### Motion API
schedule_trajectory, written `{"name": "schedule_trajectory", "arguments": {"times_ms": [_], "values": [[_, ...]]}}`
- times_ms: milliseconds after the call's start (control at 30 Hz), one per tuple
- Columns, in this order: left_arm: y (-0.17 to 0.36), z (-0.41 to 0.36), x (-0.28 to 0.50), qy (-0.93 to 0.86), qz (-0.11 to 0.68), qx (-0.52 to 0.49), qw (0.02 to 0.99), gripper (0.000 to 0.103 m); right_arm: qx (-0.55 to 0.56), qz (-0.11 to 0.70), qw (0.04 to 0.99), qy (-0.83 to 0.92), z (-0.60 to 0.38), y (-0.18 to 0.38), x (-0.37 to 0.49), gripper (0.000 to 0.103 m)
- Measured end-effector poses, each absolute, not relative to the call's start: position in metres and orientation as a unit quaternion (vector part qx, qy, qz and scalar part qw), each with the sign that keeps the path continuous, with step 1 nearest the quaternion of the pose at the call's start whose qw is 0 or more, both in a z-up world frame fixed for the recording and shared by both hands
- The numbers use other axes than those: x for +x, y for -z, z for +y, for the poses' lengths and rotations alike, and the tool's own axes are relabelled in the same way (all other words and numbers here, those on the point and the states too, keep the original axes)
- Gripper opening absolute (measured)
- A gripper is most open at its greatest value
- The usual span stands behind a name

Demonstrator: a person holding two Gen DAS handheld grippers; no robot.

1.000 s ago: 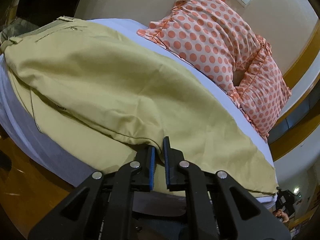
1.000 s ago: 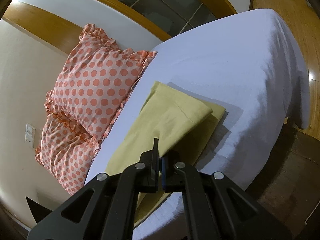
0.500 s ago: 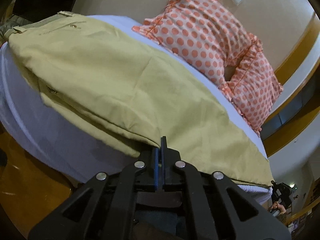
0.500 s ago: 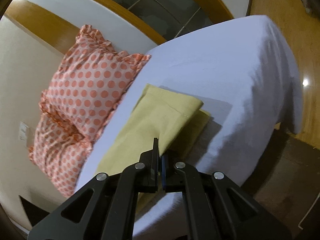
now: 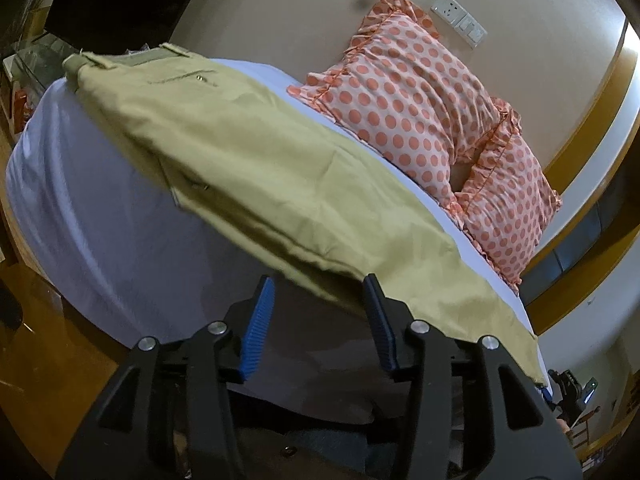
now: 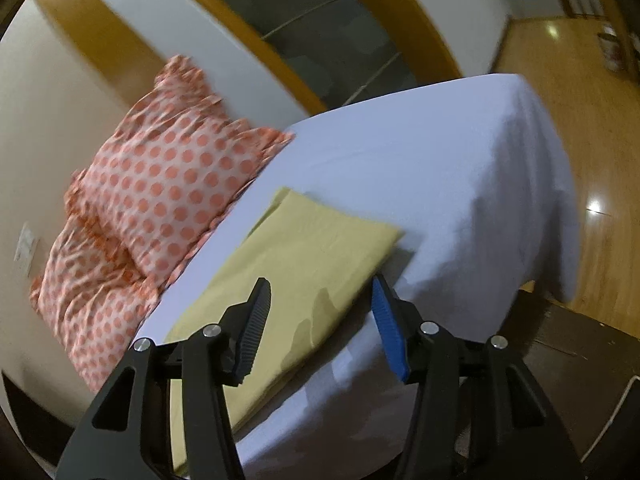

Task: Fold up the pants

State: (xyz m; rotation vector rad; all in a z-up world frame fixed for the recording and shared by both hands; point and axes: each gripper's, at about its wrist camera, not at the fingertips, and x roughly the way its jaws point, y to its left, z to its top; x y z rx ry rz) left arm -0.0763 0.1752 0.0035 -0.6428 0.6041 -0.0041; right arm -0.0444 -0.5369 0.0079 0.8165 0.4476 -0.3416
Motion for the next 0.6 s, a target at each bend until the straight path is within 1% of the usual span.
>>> {"name": "schedule_trajectory", "arguments": {"times_ms": [33, 67, 100, 133, 167, 200, 267, 333, 400, 533, 600], "values": [[-0.001, 0.175, -0.075, 0.005, 0.295, -0.312, 0.903, 0.047, 0.385, 0.218, 0.883, 0.156, -0.533, -0.007, -0.042, 0.052], [0.0, 0.175, -0.074, 0.007, 0.297, -0.313, 0.902, 0.047, 0.374, 0.221, 0.888, 0.152, -0.528, -0.008, -0.039, 0.047], [0.002, 0.173, -0.073, 0.012, 0.298, -0.314, 0.901, 0.047, 0.371, 0.223, 0.89, 0.142, -0.525, -0.006, -0.036, 0.036], [0.003, 0.172, -0.073, 0.016, 0.298, -0.313, 0.901, 0.047, 0.37, 0.225, 0.891, 0.136, -0.523, -0.004, -0.034, 0.03], [0.004, 0.172, -0.073, 0.018, 0.298, -0.312, 0.902, 0.048, 0.368, 0.229, 0.891, 0.134, -0.522, -0.001, -0.031, 0.019], [0.004, 0.171, -0.073, 0.021, 0.297, -0.309, 0.903, 0.051, 0.363, 0.225, 0.894, 0.135, -0.521, 0.0, -0.029, 0.012], [0.005, 0.171, -0.073, 0.024, 0.295, -0.306, 0.905, 0.055, 0.357, 0.221, 0.898, 0.131, -0.522, 0.002, -0.026, 0.007], [0.006, 0.173, -0.075, 0.029, 0.291, -0.308, 0.905, 0.058, 0.345, 0.211, 0.905, 0.129, -0.516, -0.006, -0.021, 0.006], [0.006, 0.176, -0.077, 0.032, 0.286, -0.313, 0.905, 0.065, 0.326, 0.198, 0.917, 0.116, -0.504, -0.022, -0.011, 0.005], [0.006, 0.177, -0.079, 0.04, 0.276, -0.317, 0.906, 0.072, 0.291, 0.173, 0.941, 0.005, -0.448, -0.068, 0.023, 0.005], [0.004, 0.174, -0.081, 0.043, 0.272, -0.31, 0.91, 0.078, 0.264, 0.177, 0.944, -0.085, -0.391, -0.086, 0.043, 0.005]]}}
